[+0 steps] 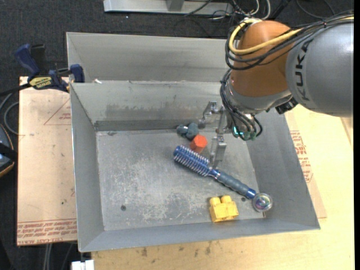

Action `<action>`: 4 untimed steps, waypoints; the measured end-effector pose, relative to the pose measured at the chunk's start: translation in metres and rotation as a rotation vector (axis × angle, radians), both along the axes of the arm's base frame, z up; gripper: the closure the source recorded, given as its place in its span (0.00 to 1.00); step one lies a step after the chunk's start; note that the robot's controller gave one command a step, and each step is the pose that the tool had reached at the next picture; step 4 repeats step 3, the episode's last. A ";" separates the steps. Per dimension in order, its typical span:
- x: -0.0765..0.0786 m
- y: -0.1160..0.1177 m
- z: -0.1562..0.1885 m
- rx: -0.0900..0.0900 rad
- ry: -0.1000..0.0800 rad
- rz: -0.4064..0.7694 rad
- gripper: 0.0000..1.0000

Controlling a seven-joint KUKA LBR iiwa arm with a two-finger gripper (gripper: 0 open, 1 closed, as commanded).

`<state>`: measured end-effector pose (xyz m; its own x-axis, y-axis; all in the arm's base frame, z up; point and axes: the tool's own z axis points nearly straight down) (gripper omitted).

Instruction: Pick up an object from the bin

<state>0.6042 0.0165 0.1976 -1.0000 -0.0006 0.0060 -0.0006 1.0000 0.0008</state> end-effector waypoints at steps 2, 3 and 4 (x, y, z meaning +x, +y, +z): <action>-0.019 -0.014 -0.121 0.001 -0.030 -0.005 1.00; -0.028 -0.005 0.014 0.001 -0.016 -0.036 1.00; -0.028 -0.005 0.014 0.001 -0.016 -0.036 1.00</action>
Offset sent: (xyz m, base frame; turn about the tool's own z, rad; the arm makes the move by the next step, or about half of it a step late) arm -0.0258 -0.0153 -0.1276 0.0022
